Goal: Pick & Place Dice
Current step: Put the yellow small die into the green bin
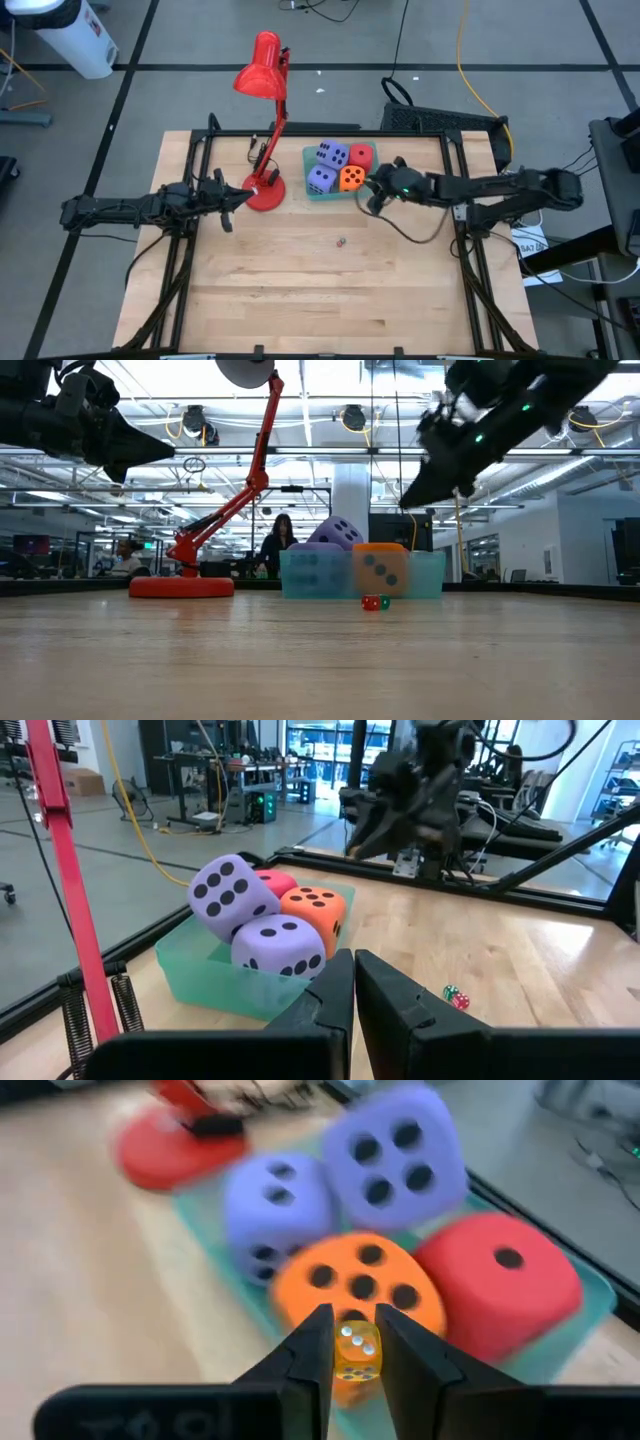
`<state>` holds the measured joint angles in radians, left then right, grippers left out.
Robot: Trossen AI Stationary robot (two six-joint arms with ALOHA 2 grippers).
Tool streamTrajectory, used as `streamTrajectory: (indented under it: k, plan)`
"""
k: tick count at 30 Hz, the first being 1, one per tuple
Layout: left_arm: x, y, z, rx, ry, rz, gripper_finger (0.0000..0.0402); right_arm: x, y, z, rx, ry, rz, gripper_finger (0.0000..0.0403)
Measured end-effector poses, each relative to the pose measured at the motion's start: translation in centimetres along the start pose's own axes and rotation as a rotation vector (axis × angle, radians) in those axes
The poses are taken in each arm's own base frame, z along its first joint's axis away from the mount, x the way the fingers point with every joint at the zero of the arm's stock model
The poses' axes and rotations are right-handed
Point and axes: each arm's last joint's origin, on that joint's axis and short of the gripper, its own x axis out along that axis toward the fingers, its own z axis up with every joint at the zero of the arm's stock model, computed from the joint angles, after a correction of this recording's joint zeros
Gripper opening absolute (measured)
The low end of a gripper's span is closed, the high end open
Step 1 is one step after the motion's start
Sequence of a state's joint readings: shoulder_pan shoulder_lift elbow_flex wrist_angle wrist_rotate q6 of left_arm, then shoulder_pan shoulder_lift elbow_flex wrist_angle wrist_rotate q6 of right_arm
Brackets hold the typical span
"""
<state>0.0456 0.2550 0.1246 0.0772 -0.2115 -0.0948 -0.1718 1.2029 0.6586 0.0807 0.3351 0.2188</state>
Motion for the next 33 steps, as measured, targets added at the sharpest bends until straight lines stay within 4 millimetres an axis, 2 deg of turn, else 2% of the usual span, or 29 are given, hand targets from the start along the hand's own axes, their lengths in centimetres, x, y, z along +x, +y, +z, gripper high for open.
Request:
streamTrajectory:
  k: [3, 7, 14, 20, 26, 29, 33]
  plan:
    - [0.0, 0.0, 0.0, 0.000, -0.001, 0.000, 0.0026, 1.9, -0.9, -0.5, -0.016, 0.075, -0.062, 0.0055]
    - [0.0, 0.0, 0.0, 0.000, 0.000, 0.000, 0.0026, 3.5, -1.8, -1.7, -0.022, 0.163, -0.117, 0.0046]
    - [0.0, 0.0, 0.0, 0.006, 0.000, 0.000, 0.0026, 5.2, -2.4, -3.2, -0.070, 0.244, -0.150, 0.0090]
    - [0.0, 0.0, 0.0, 0.003, 0.000, 0.000, 0.0026, 5.4, -2.3, -3.1, -0.078, 0.224, -0.148, 0.0160]
    - [0.0, 0.0, 0.0, 0.002, -0.001, -0.001, 0.0026, 4.6, -2.3, -2.1, -0.096, 0.175, -0.133, 0.0218]
    - [0.0, 0.0, 0.0, 0.002, 0.000, -0.001, 0.0026, 4.3, -2.3, -1.9, -0.227, 0.176, -0.117, 0.0232]
    - [0.0, 0.0, 0.0, 0.002, -0.001, -0.001, 0.0026, 4.2, -1.8, -2.1, -0.382, 0.193, -0.089, 0.0226]
